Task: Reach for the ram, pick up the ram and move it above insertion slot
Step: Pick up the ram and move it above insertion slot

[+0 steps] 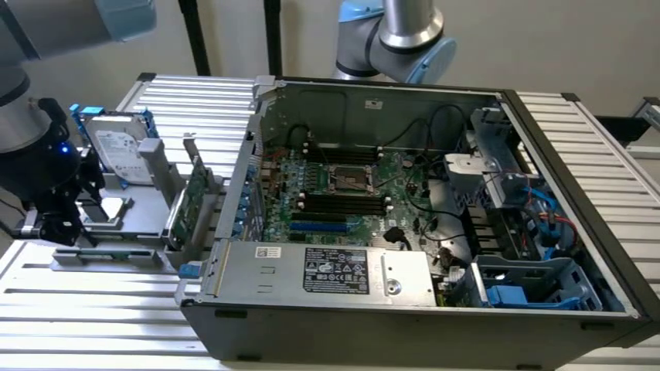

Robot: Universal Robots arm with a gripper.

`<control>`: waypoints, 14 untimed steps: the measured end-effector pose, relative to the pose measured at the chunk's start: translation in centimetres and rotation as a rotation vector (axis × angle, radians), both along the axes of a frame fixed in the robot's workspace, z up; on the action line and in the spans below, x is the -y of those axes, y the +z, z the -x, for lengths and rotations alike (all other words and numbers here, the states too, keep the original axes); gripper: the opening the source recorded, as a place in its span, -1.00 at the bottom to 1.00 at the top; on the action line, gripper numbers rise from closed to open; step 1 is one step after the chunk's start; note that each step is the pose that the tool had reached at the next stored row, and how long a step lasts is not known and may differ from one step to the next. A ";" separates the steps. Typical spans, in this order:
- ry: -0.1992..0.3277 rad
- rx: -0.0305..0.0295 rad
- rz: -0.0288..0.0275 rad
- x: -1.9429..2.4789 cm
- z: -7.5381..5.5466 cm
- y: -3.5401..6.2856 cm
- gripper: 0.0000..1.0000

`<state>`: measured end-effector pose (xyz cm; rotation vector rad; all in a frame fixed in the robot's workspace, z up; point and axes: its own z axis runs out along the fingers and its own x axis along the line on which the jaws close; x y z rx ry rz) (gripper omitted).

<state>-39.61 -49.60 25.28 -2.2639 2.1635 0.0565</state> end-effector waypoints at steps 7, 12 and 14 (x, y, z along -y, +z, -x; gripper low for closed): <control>0.000 0.0001 -0.0001 0.00 0.0 -1.28 -0.04; 0.000 0.0001 -0.0001 0.00 0.0 -2.18 -0.04; 0.000 0.0000 0.0000 0.00 0.0 -2.55 -0.04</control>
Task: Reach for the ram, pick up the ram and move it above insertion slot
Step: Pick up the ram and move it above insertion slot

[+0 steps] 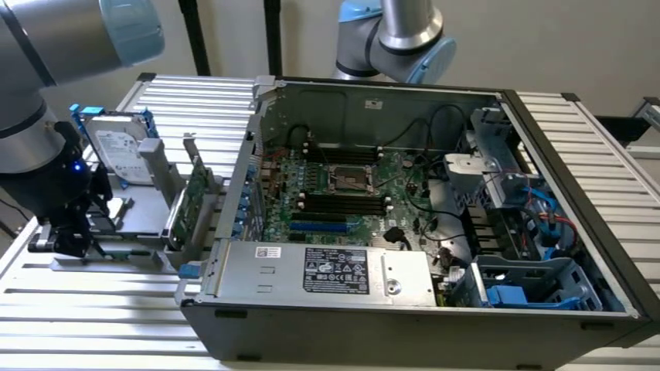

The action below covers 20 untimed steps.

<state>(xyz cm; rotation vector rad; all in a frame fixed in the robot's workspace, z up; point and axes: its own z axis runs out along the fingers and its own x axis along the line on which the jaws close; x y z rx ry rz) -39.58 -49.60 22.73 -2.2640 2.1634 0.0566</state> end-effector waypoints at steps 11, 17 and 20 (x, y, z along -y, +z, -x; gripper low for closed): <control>0.000 0.0001 -0.0001 -0.03 -0.1 -1.98 -0.04; 0.000 0.0001 0.0000 -0.04 -0.1 -2.48 -0.04; 0.000 0.0000 0.0000 -0.04 -0.1 -2.66 -0.04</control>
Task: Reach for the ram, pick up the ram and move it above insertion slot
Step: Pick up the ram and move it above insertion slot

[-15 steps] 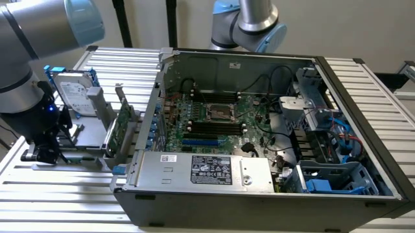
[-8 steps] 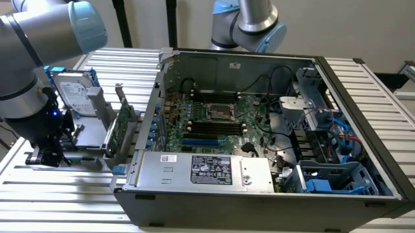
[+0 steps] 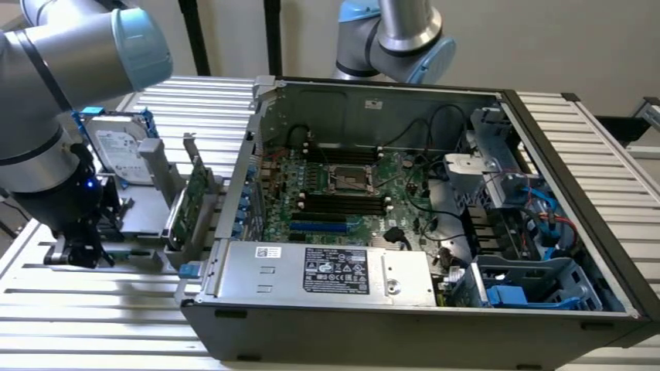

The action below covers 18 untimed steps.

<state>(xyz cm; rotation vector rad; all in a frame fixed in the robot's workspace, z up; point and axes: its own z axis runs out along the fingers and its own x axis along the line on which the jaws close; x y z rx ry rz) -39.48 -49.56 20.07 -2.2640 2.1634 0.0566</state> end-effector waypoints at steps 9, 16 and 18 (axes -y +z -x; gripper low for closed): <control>0.000 -0.0005 0.0001 0.00 0.0 -0.40 -0.33; 0.000 -0.0040 0.0000 0.00 0.0 -0.42 -0.63; 0.000 -0.0041 -0.0001 0.00 0.0 -0.42 -0.73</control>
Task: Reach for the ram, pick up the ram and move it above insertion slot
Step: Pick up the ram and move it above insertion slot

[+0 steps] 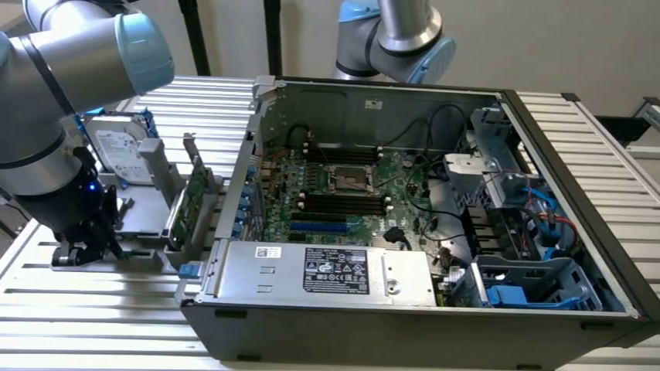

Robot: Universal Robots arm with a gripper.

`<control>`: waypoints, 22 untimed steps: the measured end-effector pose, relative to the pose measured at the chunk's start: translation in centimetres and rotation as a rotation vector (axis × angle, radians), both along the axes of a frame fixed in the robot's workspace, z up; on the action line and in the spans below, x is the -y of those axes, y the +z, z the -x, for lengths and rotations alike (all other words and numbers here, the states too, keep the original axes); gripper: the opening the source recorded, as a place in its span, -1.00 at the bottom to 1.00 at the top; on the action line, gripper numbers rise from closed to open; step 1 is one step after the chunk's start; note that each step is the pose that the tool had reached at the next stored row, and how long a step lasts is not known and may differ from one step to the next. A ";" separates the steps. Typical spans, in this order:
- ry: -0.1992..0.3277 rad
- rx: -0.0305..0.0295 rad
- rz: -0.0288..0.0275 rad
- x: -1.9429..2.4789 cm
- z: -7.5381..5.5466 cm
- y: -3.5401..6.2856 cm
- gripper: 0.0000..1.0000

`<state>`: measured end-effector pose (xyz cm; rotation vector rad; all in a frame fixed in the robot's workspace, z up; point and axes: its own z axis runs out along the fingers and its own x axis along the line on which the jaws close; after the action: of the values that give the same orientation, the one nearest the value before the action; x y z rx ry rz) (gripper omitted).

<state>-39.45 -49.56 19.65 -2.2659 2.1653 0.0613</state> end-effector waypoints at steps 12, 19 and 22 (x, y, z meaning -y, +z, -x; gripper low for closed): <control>0.000 -0.0001 0.0000 0.00 0.0 0.08 -0.73; 0.000 0.0000 0.0000 0.00 0.0 0.82 -0.73; 0.000 0.0000 0.0000 0.00 0.0 1.40 -0.73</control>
<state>-39.46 -49.56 21.05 -2.2658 2.1654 0.0614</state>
